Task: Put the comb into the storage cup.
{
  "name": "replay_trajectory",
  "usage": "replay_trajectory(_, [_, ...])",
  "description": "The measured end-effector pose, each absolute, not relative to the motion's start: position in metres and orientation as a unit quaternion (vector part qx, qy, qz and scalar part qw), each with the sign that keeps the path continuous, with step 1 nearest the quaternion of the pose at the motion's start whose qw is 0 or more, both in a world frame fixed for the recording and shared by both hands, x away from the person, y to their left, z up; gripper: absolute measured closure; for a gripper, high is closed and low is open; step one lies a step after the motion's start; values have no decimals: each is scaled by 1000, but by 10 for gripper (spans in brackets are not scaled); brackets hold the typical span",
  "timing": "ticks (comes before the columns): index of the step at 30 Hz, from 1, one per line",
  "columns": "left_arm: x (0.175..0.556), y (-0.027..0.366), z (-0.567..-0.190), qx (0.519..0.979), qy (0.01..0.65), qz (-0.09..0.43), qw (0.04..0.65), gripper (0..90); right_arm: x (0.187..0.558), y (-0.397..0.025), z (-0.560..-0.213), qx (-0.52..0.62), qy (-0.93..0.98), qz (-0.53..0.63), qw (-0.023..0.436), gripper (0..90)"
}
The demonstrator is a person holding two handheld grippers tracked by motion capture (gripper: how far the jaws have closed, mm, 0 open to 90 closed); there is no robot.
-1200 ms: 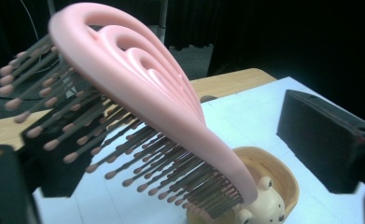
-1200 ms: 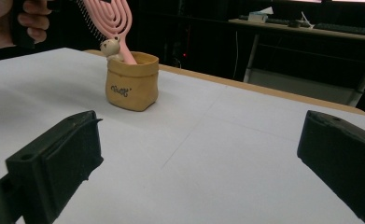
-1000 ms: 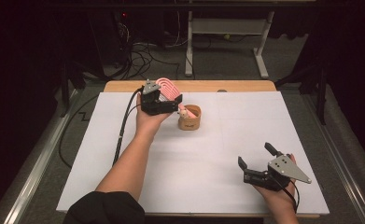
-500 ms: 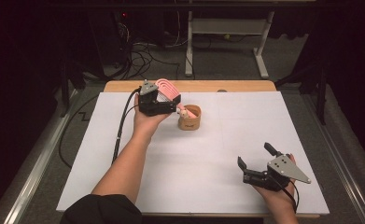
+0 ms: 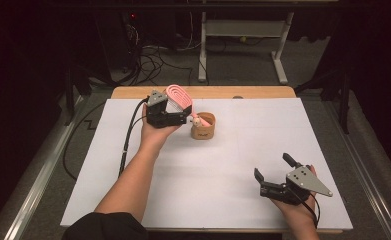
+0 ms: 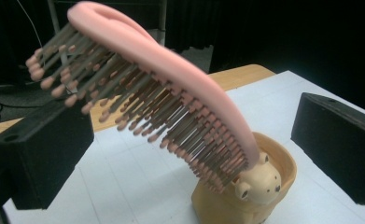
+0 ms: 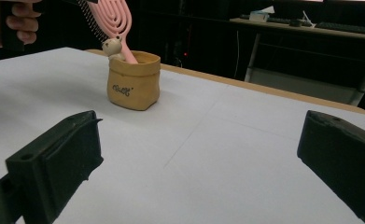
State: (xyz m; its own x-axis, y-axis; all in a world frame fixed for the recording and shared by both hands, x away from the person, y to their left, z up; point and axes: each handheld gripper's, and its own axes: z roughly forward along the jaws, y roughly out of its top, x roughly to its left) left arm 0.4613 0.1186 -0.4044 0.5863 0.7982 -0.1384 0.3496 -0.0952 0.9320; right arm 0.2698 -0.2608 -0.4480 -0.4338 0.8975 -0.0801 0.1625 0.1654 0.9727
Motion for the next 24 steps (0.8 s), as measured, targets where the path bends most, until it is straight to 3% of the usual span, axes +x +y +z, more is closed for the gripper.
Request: replay_trajectory(24, [433, 143, -434, 708, 394, 186, 556, 0, 269, -261, -449, 393, 677, 508, 359, 3])
